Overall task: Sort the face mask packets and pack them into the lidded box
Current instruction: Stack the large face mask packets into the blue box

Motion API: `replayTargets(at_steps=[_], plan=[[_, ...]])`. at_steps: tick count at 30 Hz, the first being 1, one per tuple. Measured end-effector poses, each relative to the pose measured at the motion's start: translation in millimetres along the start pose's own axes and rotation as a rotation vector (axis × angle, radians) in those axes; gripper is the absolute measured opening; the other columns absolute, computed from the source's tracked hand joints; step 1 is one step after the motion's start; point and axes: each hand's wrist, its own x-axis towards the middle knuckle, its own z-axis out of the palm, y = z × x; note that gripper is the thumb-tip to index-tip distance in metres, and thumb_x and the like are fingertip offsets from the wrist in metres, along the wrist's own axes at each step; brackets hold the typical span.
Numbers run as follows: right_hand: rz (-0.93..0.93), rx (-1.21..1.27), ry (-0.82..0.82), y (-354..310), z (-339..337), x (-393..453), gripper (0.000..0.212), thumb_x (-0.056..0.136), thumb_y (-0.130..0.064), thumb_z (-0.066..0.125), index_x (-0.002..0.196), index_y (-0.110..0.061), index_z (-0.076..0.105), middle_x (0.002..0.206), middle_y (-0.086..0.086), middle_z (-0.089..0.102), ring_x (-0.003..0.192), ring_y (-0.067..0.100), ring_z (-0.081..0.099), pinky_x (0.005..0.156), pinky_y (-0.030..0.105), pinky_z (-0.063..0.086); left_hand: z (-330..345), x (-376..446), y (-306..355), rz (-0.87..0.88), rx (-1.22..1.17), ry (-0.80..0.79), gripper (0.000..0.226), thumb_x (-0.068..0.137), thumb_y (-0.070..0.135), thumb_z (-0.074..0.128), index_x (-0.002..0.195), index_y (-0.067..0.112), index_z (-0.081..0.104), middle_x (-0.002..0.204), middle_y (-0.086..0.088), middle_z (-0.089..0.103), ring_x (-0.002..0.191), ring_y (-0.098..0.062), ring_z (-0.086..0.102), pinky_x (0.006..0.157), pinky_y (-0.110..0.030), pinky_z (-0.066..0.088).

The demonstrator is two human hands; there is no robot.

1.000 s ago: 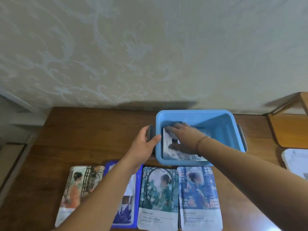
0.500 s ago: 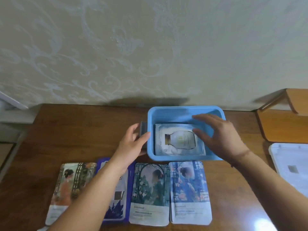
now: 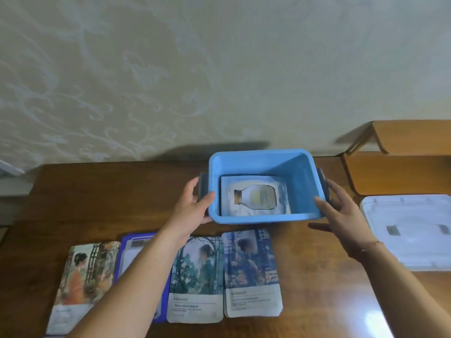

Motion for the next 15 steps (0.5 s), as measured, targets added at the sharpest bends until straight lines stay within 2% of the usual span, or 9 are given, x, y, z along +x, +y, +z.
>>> replayTargets(at_steps=[2,4,6,7,8,10,12,14,15], plan=[[-0.006,-0.007,0.000,1.3,-9.2,3.2,0.058,0.094,-0.029,0.057,0.146,-0.035,0.032,0.126,-0.001,0.058,0.101,0.020,0.066,0.074,0.047,0.060,11.7,-0.8,0.9,0.012,0.010,0.005,0.063,0.097,0.029,0.058,0.150,0.033,0.025,0.129,0.000,0.059,0.100,-0.007,0.065,0.071,-0.024,0.058],[0.000,-0.017,0.073,4.1,-15.9,-1.2,0.056,0.096,-0.039,0.052,0.147,-0.031,0.032,0.127,-0.003,0.055,0.104,0.019,0.064,0.079,0.045,0.059,17.8,-6.7,-3.0,0.053,0.027,0.118,0.063,0.098,0.033,0.055,0.152,0.026,0.024,0.123,0.005,0.059,0.098,-0.005,0.062,0.081,-0.026,0.055],[0.034,0.076,0.277,19.8,-20.7,-14.6,0.048,0.097,-0.044,0.049,0.139,-0.023,0.042,0.127,0.003,0.059,0.102,0.021,0.065,0.085,0.046,0.056,17.7,-24.5,-17.6,0.183,0.059,0.346,0.051,0.099,0.036,0.052,0.145,0.022,0.035,0.119,0.009,0.060,0.103,-0.010,0.061,0.092,-0.033,0.052],[0.084,0.155,0.337,31.7,-20.1,-26.0,0.041,0.097,-0.040,0.050,0.132,-0.019,0.049,0.122,0.009,0.062,0.100,0.024,0.066,0.086,0.047,0.055,19.1,-40.6,-30.6,0.272,0.082,0.421,0.042,0.099,0.037,0.052,0.138,0.023,0.044,0.117,0.009,0.062,0.105,-0.012,0.062,0.092,-0.033,0.051],[0.156,0.213,0.329,45.3,-14.4,-39.6,0.034,0.098,-0.034,0.052,0.126,-0.015,0.053,0.116,0.013,0.065,0.097,0.026,0.067,0.085,0.047,0.055,22.8,-60.0,-47.4,0.344,0.130,0.435,0.033,0.098,0.036,0.053,0.129,0.024,0.051,0.113,0.011,0.064,0.105,-0.011,0.063,0.090,-0.031,0.052],[0.314,0.220,0.158,72.6,9.9,-68.0,0.025,0.095,-0.021,0.059,0.115,-0.007,0.060,0.104,0.017,0.069,0.090,0.027,0.068,0.074,0.042,0.055,35.2,-98.4,-86.0,0.390,0.294,0.304,0.019,0.096,0.028,0.059,0.114,0.032,0.060,0.109,0.018,0.065,0.102,-0.003,0.063,0.087,-0.028,0.054],[0.396,0.110,-0.002,93.5,36.0,-84.5,0.026,0.090,-0.018,0.065,0.112,-0.005,0.065,0.093,0.016,0.073,0.080,0.023,0.067,0.060,0.034,0.054,49.3,-123.3,-122.8,0.410,0.557,0.131,0.025,0.092,0.024,0.061,0.113,0.039,0.061,0.116,0.031,0.059,0.112,0.007,0.056,0.094,-0.024,0.050],[0.391,-0.001,-0.072,98.0,56.5,-87.8,0.026,0.088,-0.020,0.066,0.110,-0.006,0.067,0.086,0.013,0.073,0.073,0.020,0.067,0.053,0.030,0.052,61.1,-134.8,-144.3,0.407,0.724,0.032,0.032,0.091,0.031,0.060,0.123,0.034,0.061,0.127,0.039,0.044,0.121,0.021,0.039,0.106,-0.009,0.034],[0.383,-0.067,-0.090,95.3,63.2,-86.2,0.022,0.088,-0.023,0.066,0.106,-0.009,0.067,0.084,0.010,0.072,0.071,0.020,0.067,0.051,0.029,0.052,65.1,-138.0,-147.6,0.386,0.770,0.016,0.037,0.093,0.033,0.060,0.129,0.029,0.058,0.130,0.038,0.037,0.120,0.026,0.031,0.105,0.000,0.022]])
